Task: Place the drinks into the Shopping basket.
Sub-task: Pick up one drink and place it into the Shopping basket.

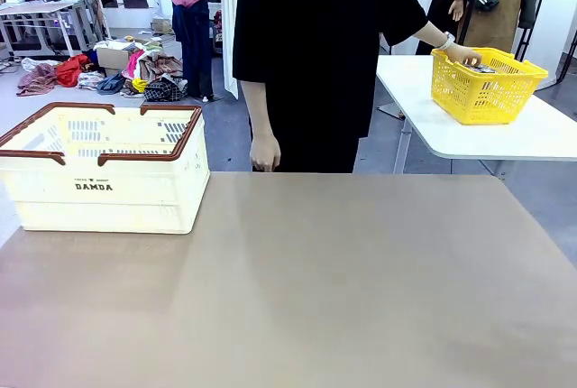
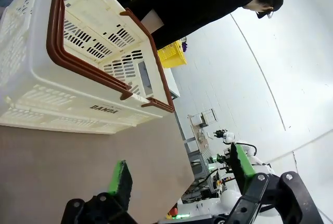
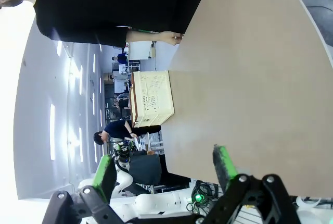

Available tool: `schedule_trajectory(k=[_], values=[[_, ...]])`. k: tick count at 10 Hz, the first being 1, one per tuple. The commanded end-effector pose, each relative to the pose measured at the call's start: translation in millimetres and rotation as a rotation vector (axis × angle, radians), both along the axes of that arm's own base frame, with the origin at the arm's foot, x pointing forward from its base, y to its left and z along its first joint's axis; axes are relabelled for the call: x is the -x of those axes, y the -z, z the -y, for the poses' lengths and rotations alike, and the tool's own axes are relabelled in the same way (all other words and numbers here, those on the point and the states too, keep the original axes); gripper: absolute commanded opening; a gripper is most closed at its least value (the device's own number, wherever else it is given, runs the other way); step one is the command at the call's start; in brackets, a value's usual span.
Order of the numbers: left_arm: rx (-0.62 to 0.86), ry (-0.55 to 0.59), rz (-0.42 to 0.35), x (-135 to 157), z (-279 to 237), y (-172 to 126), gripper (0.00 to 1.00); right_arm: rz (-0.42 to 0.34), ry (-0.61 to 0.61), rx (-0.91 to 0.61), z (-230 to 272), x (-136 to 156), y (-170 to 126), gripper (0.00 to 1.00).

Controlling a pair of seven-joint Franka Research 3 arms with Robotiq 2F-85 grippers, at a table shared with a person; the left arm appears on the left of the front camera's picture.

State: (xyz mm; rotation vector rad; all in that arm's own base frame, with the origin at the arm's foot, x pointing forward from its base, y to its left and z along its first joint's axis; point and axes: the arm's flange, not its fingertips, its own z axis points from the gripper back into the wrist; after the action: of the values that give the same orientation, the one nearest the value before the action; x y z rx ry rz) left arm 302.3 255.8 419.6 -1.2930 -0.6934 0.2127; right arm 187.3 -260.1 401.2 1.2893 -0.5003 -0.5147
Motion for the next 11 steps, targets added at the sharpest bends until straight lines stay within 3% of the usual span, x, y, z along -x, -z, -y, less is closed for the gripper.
schedule_trajectory(k=[1,11], values=[[0.002,0.012,0.003,2.2,-1.8,-1.7,1.00,0.017,0.000,-0.008,-0.5,-0.2,-3.2,1.00],[0.002,0.012,0.003,2.2,-1.8,-1.7,1.00,0.017,0.000,-0.008,-0.5,-0.2,-3.2,1.00]])
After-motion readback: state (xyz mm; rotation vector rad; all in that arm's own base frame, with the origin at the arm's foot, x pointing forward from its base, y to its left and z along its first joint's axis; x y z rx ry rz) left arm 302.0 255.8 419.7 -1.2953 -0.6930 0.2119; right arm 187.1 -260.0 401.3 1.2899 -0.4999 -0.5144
